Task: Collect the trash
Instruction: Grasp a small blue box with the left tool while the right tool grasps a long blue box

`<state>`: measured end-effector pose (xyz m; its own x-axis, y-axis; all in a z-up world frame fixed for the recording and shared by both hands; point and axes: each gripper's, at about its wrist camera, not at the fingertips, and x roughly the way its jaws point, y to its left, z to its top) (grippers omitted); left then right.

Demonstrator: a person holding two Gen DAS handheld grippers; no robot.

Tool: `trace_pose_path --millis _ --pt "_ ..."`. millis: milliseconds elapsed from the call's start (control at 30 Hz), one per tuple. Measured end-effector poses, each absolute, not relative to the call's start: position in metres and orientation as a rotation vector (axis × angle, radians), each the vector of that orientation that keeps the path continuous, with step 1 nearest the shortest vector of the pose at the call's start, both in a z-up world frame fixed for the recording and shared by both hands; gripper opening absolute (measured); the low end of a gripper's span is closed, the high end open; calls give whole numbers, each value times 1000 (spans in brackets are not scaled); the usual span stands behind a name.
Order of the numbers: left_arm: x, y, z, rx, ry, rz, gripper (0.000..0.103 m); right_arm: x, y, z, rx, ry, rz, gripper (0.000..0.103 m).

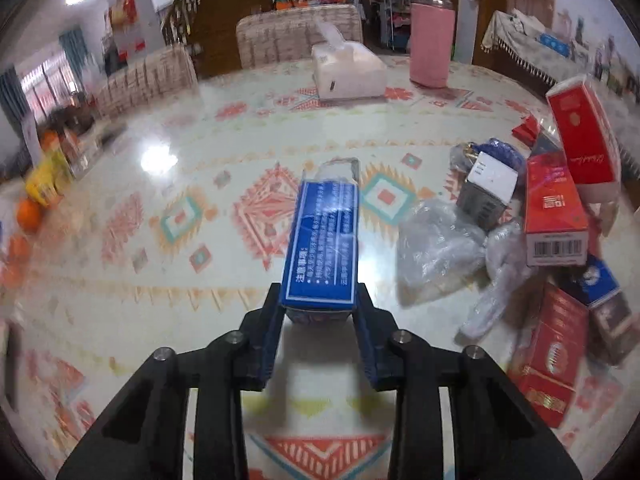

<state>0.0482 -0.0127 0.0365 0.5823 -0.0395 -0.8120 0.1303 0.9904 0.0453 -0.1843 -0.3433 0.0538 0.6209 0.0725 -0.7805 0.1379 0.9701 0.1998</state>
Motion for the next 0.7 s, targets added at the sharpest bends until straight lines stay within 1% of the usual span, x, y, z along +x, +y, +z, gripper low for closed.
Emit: trace_pose_path --millis 200,400,567,600,633,667,700 --pt "3 15 54 -42 914 -190 32 -131 -310 59 166 901 30 89" --pt "-55 24 79 -49 821 -244 33 -57 -281 56 155 898 102 89" --pt "-81 30 87 -42 795 -254 33 -20 -261 40 142 948 112 89" --pt "-83 30 87 -38 794 -252 33 -16 -257 37 134 957 107 85" --pt "-85 30 87 -35 795 -251 33 -15 -255 35 131 963 110 77" --pt "-86 30 86 -34 796 -251 33 -14 -253 33 128 973 113 72" --pt "-87 30 85 -34 798 -252 33 -15 -251 31 128 982 119 60"
